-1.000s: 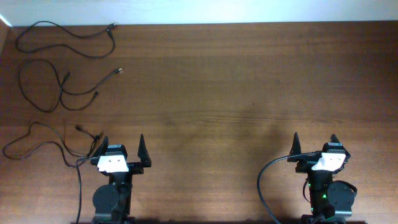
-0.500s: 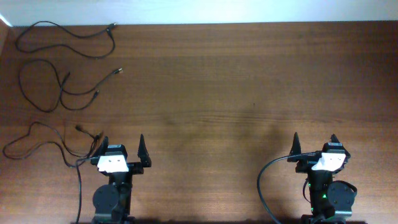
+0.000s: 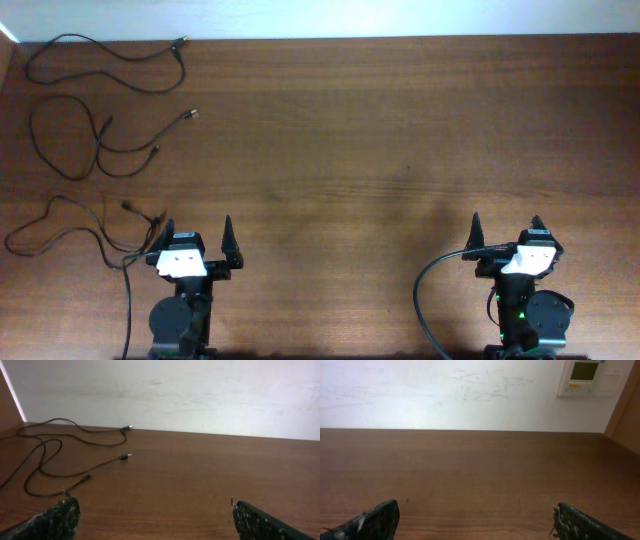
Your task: Untangle cables
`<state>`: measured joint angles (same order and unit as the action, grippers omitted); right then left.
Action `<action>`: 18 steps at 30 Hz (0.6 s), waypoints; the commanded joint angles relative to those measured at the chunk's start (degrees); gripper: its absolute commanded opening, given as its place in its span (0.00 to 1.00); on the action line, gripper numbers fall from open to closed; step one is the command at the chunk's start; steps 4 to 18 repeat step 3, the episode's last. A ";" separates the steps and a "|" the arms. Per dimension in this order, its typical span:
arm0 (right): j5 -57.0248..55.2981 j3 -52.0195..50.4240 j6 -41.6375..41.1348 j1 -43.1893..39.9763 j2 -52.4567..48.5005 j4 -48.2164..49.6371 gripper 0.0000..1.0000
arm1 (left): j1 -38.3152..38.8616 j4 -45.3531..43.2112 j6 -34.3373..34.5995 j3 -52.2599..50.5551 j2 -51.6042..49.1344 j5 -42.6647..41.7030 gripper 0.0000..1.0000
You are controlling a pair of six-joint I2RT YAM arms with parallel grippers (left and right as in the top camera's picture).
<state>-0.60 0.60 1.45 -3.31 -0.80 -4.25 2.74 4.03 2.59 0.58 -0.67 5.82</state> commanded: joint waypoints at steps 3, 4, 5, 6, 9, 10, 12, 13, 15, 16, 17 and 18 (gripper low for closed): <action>-0.11 -0.28 -0.17 0.31 0.59 -0.46 0.98 | -0.28 0.39 -0.92 -0.04 0.37 -0.44 0.99; -0.11 -0.28 -0.17 0.31 0.59 -0.46 0.98 | -0.28 0.39 -0.92 -0.04 0.37 -0.44 0.99; -0.11 -0.28 -0.17 0.31 0.59 -0.46 0.98 | -0.28 0.39 -0.92 -0.04 0.37 -0.44 0.99; -0.11 -0.28 -0.17 0.31 0.59 -0.46 0.98 | -0.28 0.39 -0.92 -0.04 0.37 -0.44 0.99; -0.11 -0.28 -0.17 0.31 0.59 -0.46 0.98 | -0.28 0.39 -0.92 -0.04 0.37 -0.44 0.99; -0.11 -0.28 -0.17 0.31 0.59 -0.46 0.98 | -0.28 0.39 -0.92 -0.04 0.37 -0.44 0.99; -0.11 -0.28 -0.17 0.31 0.59 -0.46 0.98 | -0.28 0.39 -0.92 -0.04 0.37 -0.44 0.99; -0.11 -0.28 -0.17 0.31 0.59 -0.46 0.98 | -0.28 0.39 -0.92 -0.04 0.37 -0.44 0.99; -0.11 -0.28 -0.17 0.31 0.59 -0.46 0.98 | -0.28 0.39 -0.92 -0.04 0.37 -0.44 0.99; -0.11 -0.28 -0.17 0.31 0.59 -0.46 0.98 | -0.28 0.39 -0.92 -0.04 0.37 -0.44 0.99; -0.11 -0.28 -0.17 0.31 0.59 -0.46 0.98 | -0.28 0.39 -0.92 -0.04 0.37 -0.44 0.99; -0.11 -0.28 -0.17 0.31 0.59 -0.46 0.98 | -0.28 0.39 -0.92 -0.04 0.37 -0.44 0.99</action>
